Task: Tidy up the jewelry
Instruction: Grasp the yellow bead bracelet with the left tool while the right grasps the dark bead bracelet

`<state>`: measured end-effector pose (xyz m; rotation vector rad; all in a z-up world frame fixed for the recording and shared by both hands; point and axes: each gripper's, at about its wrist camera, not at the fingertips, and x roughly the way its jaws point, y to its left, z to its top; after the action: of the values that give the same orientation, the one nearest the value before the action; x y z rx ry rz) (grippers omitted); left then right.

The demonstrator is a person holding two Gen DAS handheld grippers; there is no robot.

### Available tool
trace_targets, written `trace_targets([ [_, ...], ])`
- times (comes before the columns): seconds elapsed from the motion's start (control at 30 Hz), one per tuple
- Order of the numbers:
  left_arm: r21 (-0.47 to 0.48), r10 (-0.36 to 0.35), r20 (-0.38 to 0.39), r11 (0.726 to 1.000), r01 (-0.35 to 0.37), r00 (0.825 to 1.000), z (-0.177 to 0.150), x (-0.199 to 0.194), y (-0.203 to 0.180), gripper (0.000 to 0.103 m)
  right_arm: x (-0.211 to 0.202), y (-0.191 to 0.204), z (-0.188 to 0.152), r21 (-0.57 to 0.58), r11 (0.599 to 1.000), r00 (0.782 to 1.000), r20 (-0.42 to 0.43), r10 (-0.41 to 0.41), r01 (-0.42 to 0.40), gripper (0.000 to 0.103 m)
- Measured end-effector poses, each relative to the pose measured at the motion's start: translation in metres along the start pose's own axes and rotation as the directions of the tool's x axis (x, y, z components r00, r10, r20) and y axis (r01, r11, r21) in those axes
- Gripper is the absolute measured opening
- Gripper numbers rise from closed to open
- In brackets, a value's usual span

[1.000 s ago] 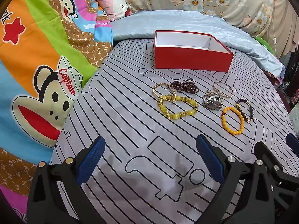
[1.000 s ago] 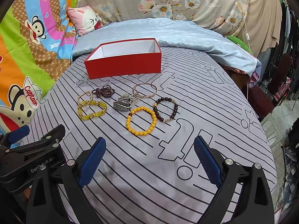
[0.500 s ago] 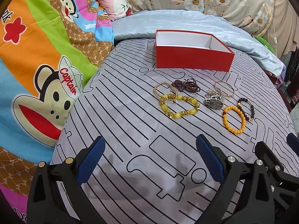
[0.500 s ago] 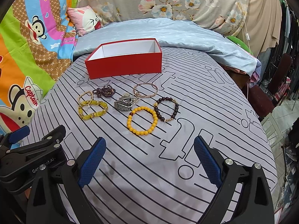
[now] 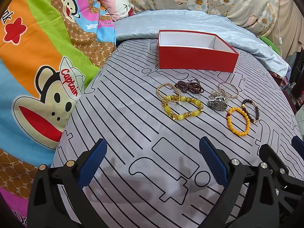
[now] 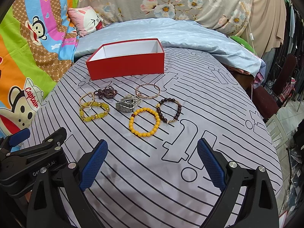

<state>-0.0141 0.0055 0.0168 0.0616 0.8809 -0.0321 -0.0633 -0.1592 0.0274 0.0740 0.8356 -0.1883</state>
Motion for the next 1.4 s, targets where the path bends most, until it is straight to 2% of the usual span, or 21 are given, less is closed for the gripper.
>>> trace_targets([
  [0.47, -0.002, -0.027, -0.023, 1.000, 0.027, 0.999, -0.003, 0.010, 0.004, 0.096, 0.007, -0.001, -0.003, 0.007, 1.000, 1.000, -0.012, 0.008, -0.008, 0.093],
  [0.73, -0.058, -0.028, -0.060, 0.998, 0.025, 0.998, 0.007, 0.036, 0.019, 0.096, 0.023, -0.012, -0.002, 0.027, 1.000, 0.999, -0.037, 0.003, -0.002, 0.093],
  [1.03, -0.079, -0.055, -0.088, 0.996, 0.048, 0.995, 0.033, 0.078, 0.010, 0.095, 0.050, -0.024, 0.007, 0.047, 0.999, 0.998, -0.067, -0.003, 0.006, 0.093],
  [1.13, -0.077, -0.055, -0.103, 0.996, 0.048, 0.993, 0.039, 0.093, 0.005, 0.085, 0.060, -0.030, 0.013, 0.058, 0.998, 0.997, -0.075, -0.010, 0.014, 0.093],
  [1.2, -0.076, -0.063, -0.118, 0.996, 0.054, 0.991, 0.042, 0.101, 0.003, 0.075, 0.067, -0.035, 0.018, 0.068, 0.998, 0.997, -0.076, -0.013, 0.018, 0.093],
  [1.27, -0.079, -0.063, -0.121, 0.995, 0.054, 0.991, 0.044, 0.107, 0.002, 0.073, 0.074, -0.039, 0.024, 0.074, 0.997, 0.997, -0.073, -0.018, 0.023, 0.093],
  [1.4, -0.067, -0.071, -0.111, 0.996, 0.064, 0.991, 0.048, 0.108, 0.000, 0.062, 0.090, -0.045, 0.039, 0.078, 0.997, 0.997, -0.070, -0.022, 0.027, 0.092],
])
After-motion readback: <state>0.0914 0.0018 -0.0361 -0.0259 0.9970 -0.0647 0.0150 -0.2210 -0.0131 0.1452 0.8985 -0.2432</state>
